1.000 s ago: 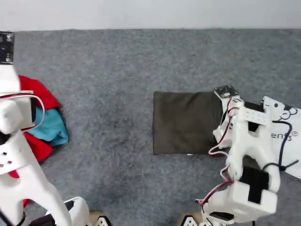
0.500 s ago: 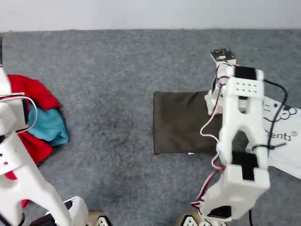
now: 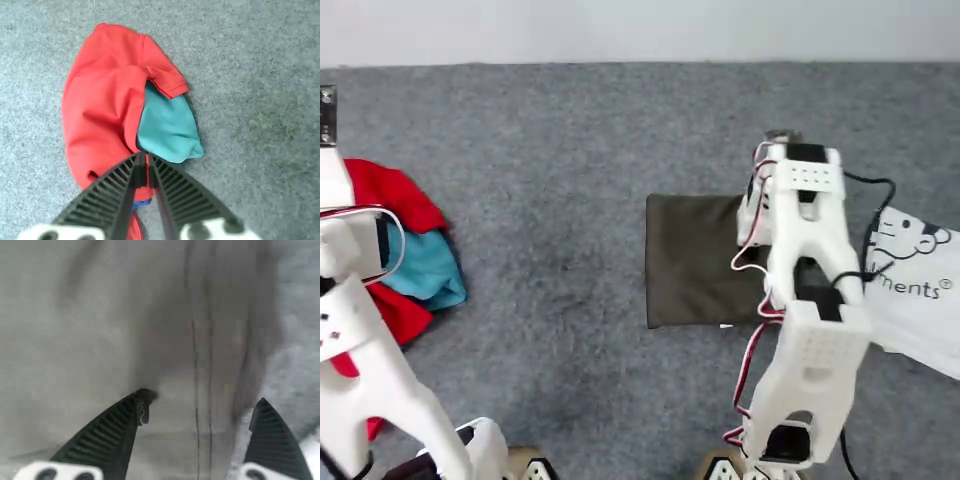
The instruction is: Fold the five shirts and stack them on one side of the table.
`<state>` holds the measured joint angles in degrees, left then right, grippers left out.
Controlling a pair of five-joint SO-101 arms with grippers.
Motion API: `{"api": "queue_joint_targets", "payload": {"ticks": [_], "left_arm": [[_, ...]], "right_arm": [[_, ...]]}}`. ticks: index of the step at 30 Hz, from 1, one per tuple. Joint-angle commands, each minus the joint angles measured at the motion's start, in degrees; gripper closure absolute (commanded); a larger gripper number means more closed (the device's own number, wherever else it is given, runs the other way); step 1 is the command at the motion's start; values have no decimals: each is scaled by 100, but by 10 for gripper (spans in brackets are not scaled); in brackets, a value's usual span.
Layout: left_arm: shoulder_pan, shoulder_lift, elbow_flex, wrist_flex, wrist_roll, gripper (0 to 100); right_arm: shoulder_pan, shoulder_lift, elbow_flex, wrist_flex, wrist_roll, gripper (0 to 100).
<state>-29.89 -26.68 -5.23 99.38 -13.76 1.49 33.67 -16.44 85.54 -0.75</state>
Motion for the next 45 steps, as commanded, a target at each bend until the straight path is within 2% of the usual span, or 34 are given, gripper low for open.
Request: {"api": "queue_joint_targets", "payload": {"ticks": [1, 3, 7, 9, 15, 23, 27, 31, 35, 37, 41, 45], "left_arm": [[-26, -88, 4, 97, -62, 985], [-26, -88, 4, 97, -62, 985], [-26, -88, 4, 97, -62, 985], [-26, -88, 4, 97, -62, 985], [-26, -123, 4, 97, -79, 985], [-26, -132, 4, 97, -70, 985], [-26, -132, 4, 97, -70, 985], [-26, -132, -4, 97, -62, 985], [-26, -132, -13, 97, -62, 985], [-26, -141, -13, 97, -62, 985], [-26, -141, -13, 105, -62, 985], [-9, -316, -13, 105, -62, 985]], "right_arm": [[-92, 215, -220, -75, -53, 674], [-110, 365, -220, -66, -26, 727], [-92, 479, -220, -66, -9, 927], [-75, 462, -220, -31, 26, 996], [-101, 303, -440, 602, 774, 988], [-330, -593, -396, 1763, 2418, 988], [-813, -1473, 519, 1736, 2998, 988], [-1613, -2343, 1899, 1719, 3499, 988], [-2018, -3064, 2866, 1692, 4316, 988], [-1851, -3319, 3068, 1508, 4826, 988], [-998, -3389, 2936, 743, 5741, 988], [-347, -3125, 2690, -919, 6391, 989]]}}
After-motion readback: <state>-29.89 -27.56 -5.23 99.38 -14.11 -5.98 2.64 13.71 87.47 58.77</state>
